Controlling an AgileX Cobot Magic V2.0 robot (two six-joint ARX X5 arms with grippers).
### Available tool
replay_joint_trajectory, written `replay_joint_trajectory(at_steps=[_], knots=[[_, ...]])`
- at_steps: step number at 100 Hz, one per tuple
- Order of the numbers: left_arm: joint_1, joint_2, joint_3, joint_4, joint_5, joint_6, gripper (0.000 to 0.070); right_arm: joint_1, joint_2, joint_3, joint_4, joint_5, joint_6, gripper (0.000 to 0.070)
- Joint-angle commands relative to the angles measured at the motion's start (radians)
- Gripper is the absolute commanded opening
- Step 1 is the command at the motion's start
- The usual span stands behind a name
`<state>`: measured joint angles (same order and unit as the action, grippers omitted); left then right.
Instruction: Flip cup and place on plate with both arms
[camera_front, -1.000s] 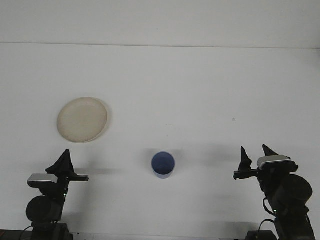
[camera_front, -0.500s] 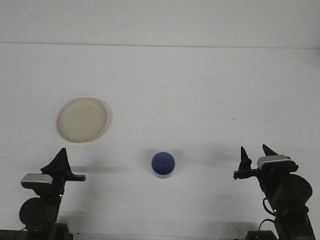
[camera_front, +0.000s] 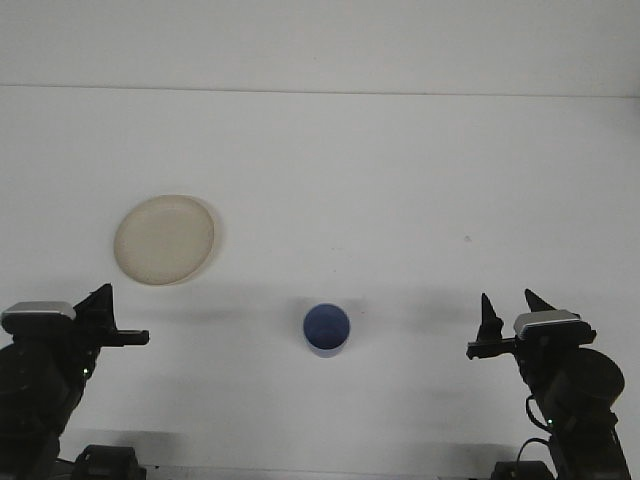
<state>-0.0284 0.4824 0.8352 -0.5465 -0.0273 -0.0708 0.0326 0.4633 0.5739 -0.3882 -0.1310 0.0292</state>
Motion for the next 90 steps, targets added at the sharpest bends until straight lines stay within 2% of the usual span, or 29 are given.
replay_joint_trajectory(at_steps=[1, 38, 70, 75, 90], knots=[[0.000, 0.076, 0.082, -0.062, 0.002, -0.009, 0.0013, 0.001, 0.001, 0.011, 0.005, 0.000, -0.006, 0.0480], [0.000, 0.397, 0.333, -0.439, 0.002, -0.008, 0.0013, 0.001, 0.001, 0.011, -0.002, 0.000, -0.007, 0.0480], [0.000, 0.426, 0.336, -0.426, 0.002, -0.014, 0.0026, 0.001, 0.001, 0.011, -0.002, 0.000, -0.007, 0.0480], [0.000, 0.426, 0.336, -0.426, 0.002, -0.014, 0.0090, 0.001, 0.001, 0.011, -0.002, 0.000, -0.007, 0.0480], [0.000, 0.426, 0.336, -0.436, 0.002, -0.018, 0.0435, 0.001, 0.001, 0.011, -0.002, 0.000, -0.007, 0.0480]])
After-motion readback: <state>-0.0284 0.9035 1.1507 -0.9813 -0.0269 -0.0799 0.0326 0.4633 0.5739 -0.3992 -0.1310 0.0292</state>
